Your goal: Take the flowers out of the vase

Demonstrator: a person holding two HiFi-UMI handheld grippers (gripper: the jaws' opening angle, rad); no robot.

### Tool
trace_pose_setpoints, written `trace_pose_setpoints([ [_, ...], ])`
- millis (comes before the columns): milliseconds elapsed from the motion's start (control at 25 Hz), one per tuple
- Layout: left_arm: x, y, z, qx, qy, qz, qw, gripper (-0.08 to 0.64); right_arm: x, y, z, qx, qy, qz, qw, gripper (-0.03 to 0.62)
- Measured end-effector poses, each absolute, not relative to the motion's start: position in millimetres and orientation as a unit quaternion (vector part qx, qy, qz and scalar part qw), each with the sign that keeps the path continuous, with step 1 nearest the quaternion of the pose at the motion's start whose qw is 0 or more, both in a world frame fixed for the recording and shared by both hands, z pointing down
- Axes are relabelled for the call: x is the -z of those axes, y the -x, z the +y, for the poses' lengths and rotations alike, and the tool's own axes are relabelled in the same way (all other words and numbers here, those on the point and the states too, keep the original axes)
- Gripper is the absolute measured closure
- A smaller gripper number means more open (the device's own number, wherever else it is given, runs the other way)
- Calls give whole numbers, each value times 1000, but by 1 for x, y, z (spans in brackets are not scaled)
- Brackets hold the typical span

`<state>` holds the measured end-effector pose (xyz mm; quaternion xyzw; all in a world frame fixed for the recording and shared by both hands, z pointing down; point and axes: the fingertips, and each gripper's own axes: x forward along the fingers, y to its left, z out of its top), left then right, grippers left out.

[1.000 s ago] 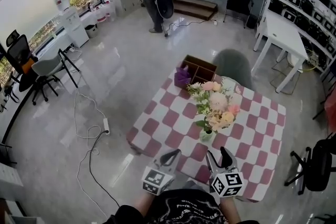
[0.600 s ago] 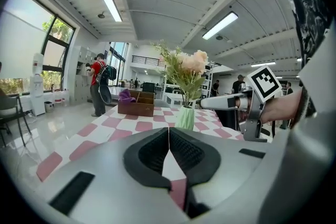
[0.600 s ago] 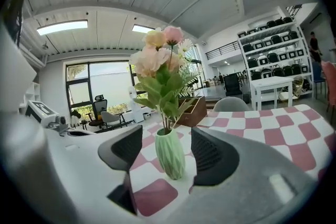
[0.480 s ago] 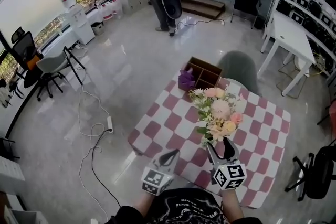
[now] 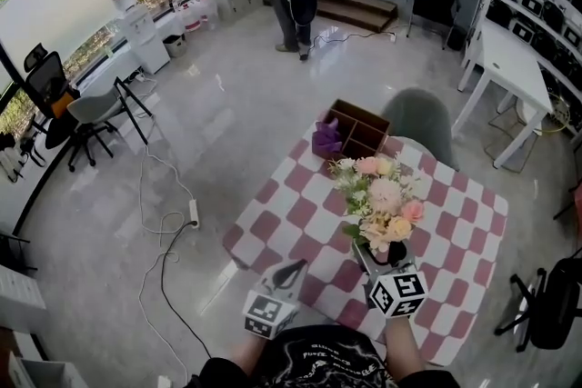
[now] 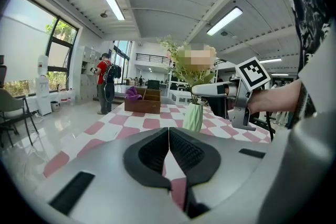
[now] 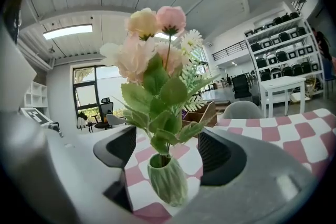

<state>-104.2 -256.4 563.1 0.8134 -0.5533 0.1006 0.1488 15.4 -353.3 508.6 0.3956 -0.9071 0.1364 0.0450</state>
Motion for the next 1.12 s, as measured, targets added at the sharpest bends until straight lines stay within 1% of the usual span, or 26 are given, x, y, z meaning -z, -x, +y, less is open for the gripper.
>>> trace_pose_setpoints([
  [240,-564,113,-256,-106,-807,-561,149,548,-501,-4,-360,-123,-378,-917,39,244],
  [320,-563,116,-256,-107,-806,-563,148,548,-498,-2,-360,-116,-376,-919,36,273],
  [440,-563,118,-256,-108,-805,-564,147,548,-495,0,-360,-106,-371,-922,36,286],
  [600,-564,116,-256,-112,-806,-562,146,548,-491,-1,-361,-98,-375,-921,29,370],
  [800,-563,122,-253,-115,-802,-568,142,548,-492,1,-359,-85,-371,-924,42,379],
  [840,-563,125,-253,-115,-800,-571,142,548,-490,0,-359,-83,-372,-924,40,390],
  [1120,-564,125,-255,-113,-800,-572,142,548,-472,-2,-359,-72,-375,-924,7,428],
])
